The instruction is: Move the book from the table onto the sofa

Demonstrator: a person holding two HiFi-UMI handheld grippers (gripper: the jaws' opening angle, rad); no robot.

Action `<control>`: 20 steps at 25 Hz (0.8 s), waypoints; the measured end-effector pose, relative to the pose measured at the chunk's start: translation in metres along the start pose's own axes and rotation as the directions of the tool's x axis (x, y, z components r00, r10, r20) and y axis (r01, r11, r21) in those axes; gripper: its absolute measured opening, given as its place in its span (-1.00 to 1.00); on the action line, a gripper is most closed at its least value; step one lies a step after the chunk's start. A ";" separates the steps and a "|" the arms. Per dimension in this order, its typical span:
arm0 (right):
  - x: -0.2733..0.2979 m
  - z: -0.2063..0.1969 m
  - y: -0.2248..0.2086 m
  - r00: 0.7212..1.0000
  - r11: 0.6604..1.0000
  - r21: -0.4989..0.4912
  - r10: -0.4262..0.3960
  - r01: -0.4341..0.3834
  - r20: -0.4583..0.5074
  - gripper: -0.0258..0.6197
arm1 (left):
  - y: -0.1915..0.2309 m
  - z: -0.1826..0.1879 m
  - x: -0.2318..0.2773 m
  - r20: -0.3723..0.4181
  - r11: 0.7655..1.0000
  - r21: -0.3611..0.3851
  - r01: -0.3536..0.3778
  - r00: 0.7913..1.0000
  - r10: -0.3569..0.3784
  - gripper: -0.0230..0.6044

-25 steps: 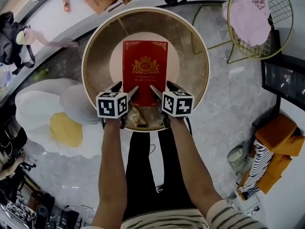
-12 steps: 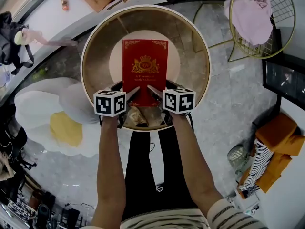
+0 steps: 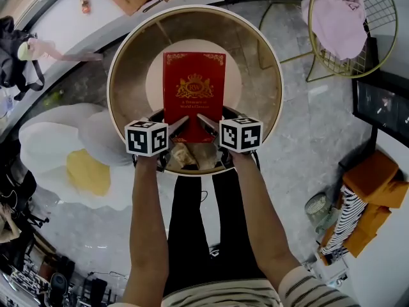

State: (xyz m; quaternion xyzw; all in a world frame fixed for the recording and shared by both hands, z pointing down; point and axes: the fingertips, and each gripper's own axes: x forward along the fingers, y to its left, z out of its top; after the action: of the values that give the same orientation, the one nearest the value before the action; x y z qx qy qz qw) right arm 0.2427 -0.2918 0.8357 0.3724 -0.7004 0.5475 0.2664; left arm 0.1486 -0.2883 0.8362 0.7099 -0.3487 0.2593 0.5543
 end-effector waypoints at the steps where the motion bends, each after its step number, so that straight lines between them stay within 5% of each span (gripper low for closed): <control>1: 0.000 0.000 0.001 1.000 1.000 -0.002 -0.004 0.004 -0.002 0.18 | 0.001 0.000 0.000 -0.003 1.000 -0.001 -0.003 1.000 0.003 0.14; 20: -0.015 -0.002 0.007 0.999 0.999 -0.040 -0.016 0.014 -0.039 0.18 | -0.014 -0.007 -0.012 -0.006 0.998 -0.033 -0.054 0.999 0.054 0.14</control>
State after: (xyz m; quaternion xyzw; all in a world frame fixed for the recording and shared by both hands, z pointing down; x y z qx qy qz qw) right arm 0.2454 -0.2856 0.8209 0.3616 -0.7030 0.5386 0.2914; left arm 0.1528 -0.2768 0.8207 0.6902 -0.3707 0.2700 0.5597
